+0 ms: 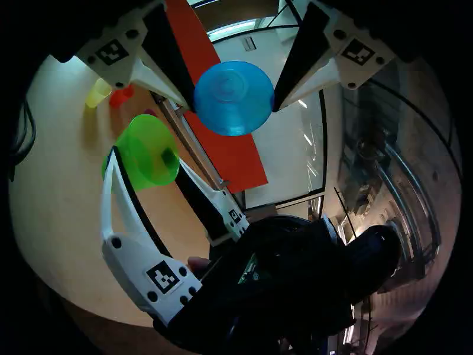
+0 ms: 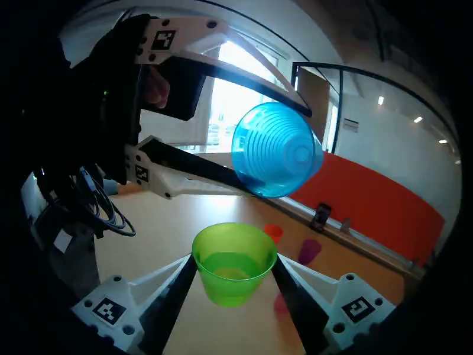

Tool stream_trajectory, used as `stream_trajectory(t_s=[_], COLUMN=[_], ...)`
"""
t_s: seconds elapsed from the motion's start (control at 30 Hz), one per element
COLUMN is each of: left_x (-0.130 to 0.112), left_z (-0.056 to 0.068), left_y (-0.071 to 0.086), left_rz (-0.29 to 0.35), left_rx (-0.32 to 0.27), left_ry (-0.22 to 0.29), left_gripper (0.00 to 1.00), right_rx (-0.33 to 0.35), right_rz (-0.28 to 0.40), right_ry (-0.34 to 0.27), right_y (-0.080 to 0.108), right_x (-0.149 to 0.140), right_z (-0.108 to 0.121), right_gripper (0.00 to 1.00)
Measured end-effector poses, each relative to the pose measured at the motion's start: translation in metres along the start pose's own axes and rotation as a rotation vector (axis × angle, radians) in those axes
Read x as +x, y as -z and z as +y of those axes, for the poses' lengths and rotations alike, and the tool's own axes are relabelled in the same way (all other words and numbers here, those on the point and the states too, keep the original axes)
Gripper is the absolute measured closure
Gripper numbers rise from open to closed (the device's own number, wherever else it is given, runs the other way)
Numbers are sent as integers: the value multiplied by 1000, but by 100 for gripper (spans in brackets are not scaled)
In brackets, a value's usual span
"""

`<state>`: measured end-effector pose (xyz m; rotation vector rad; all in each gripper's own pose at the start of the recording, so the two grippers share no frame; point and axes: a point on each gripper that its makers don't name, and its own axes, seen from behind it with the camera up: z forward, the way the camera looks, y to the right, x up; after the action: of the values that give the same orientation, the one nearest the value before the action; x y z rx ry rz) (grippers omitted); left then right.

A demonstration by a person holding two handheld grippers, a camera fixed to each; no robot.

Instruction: Pour water

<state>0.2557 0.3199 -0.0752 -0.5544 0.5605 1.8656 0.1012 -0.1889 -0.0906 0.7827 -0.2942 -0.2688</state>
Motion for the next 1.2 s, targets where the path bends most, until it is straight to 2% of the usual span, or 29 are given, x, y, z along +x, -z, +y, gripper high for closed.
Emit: stream_trajectory(t_s=[0.33,0.5,0.7,0.93,1.2], left_x=[-3,-4,-7,-8,-9], left_z=[0,0,0,7,17], left_y=[4,7,13,20,20], left_rz=[-5,-9,-16,-22,-29], left_rx=[3,4,-5,-37,-73], left_ry=[40,88,198,348,564], left_gripper=[10,10,10,10,10], right_rx=[-5,-7,-9,-14,-23], right_rz=[0,1,0,-2,-7], right_ry=[-1,-3,-4,-12,-20], right_y=[1,1,2,2,1], right_x=[0,1,1,-2,-5], right_z=[0,-1,-3,-6,-7], right_gripper=[9,9,9,9,9])
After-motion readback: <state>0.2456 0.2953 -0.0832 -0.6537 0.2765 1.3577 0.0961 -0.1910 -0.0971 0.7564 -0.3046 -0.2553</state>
